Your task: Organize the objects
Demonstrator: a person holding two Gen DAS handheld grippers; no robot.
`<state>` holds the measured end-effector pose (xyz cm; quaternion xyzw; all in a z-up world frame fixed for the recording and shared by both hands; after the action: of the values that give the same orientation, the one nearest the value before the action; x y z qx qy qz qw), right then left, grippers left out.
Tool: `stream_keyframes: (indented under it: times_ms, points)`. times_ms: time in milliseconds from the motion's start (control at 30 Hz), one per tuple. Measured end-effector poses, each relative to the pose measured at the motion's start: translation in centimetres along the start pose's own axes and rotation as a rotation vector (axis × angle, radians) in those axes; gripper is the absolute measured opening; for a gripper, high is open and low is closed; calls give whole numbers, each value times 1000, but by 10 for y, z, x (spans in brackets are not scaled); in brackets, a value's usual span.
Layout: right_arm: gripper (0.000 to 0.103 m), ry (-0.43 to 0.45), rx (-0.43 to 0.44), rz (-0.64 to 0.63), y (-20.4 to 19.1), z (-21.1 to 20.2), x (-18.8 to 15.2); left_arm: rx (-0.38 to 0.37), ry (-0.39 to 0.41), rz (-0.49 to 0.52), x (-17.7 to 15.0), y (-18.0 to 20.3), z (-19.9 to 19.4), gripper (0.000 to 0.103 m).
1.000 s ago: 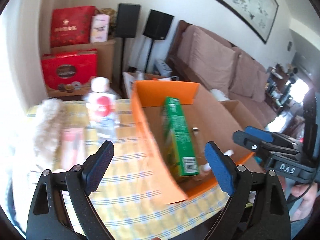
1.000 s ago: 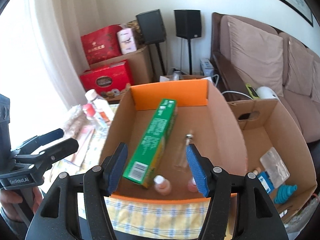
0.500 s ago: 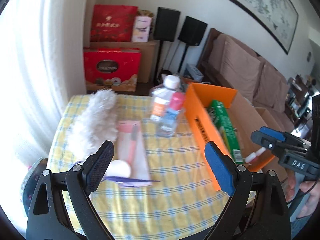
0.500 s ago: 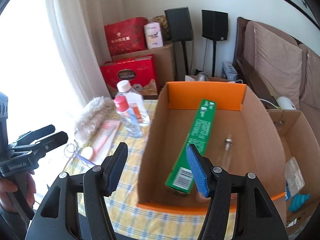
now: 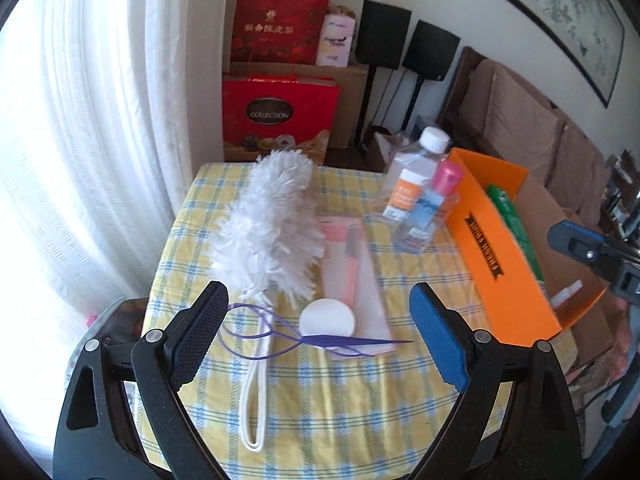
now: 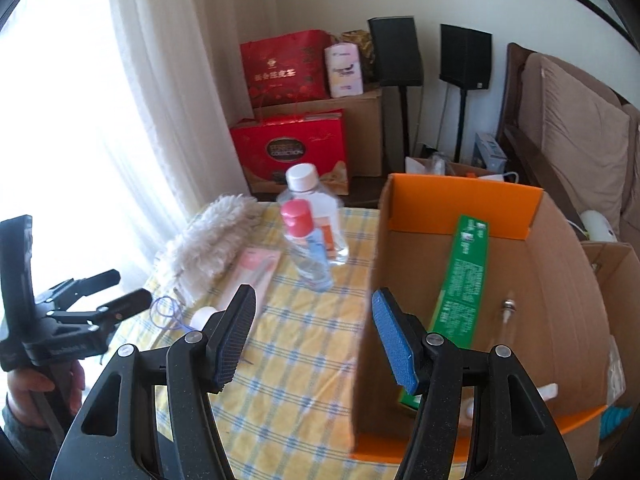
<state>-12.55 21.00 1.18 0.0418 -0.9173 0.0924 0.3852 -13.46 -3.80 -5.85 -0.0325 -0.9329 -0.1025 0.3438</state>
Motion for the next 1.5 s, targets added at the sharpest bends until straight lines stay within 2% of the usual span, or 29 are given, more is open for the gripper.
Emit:
stream_keyframes:
  times_ms: [467,800,967,1033,1100,1233,1300,1500]
  points:
    - [62,-95,85,-90,-59,53,-20,29,-69,-120,-22,-64,32,89]
    - [62,-191,122,-131,-77,92,-45,-55,-155,-207,-34,-82,58,62]
    - [62,-226,129,-148,-82,107,-55,-88,-176,-249,-36,-87,67,61]
    - [62,-233,129,-154,-83,111,-57,-116,-190,-273,-37,-89,71,55]
    - [62,-241,133,-157,-83,114,-59,-133,-204,-299,-39,-91,75,38]
    - [62,-246,137,-173,-87,116,-60,-158,-220,-344,-41,-97,80,24]
    - [62,-246,140,-183,-88,115,-60,-156,-220,-353,-41,-99,80,13]
    - [62,-238,149,-194,-92,112,-59,-165,-201,-336,-40,-97,72,4]
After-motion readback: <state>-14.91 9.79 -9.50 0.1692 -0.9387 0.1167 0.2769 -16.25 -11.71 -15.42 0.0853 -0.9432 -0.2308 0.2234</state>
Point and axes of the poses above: each gripper's, at about its wrist camera, not at the fingertips, and z roughly the way its jaws point, y to its right, x to its top, the point moved 3 cm from there along z, roughly the way its jaws point, and after that the axes turned 1 degree about -y, right-handed, at the moved point
